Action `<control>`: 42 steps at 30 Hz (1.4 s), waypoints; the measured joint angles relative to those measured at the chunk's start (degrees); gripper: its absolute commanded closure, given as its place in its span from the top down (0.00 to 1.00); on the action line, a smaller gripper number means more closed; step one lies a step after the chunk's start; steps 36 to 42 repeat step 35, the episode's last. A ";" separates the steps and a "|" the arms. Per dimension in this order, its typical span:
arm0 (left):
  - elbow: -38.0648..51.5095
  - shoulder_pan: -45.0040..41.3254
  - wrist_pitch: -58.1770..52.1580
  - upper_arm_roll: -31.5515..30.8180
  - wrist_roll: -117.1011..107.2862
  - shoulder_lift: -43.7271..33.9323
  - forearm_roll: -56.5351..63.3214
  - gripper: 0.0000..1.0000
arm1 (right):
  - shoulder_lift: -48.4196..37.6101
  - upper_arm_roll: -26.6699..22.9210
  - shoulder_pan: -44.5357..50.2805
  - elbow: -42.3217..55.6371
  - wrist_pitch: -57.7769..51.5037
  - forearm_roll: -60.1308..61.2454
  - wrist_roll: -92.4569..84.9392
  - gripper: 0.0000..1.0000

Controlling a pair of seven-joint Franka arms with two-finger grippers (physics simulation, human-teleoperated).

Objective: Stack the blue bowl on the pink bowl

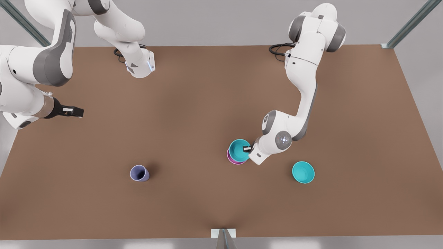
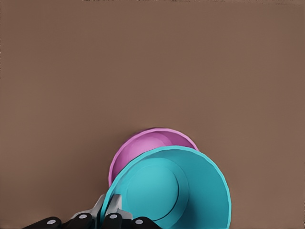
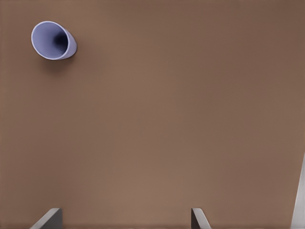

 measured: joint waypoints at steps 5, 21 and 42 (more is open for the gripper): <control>0.03 0.01 1.67 -0.06 -3.28 0.23 -0.85 0.21 | 0.00 0.00 -0.05 0.00 0.00 -0.01 -0.27 1.00; -0.21 -0.80 3.45 -0.10 -8.71 1.42 -2.39 1.00 | 0.02 0.00 -0.07 0.00 0.00 -0.05 -0.78 1.00; 14.92 20.75 -43.71 -0.47 2.26 -27.87 22.90 1.00 | 0.08 0.00 -0.07 0.00 0.00 -0.01 -0.97 1.00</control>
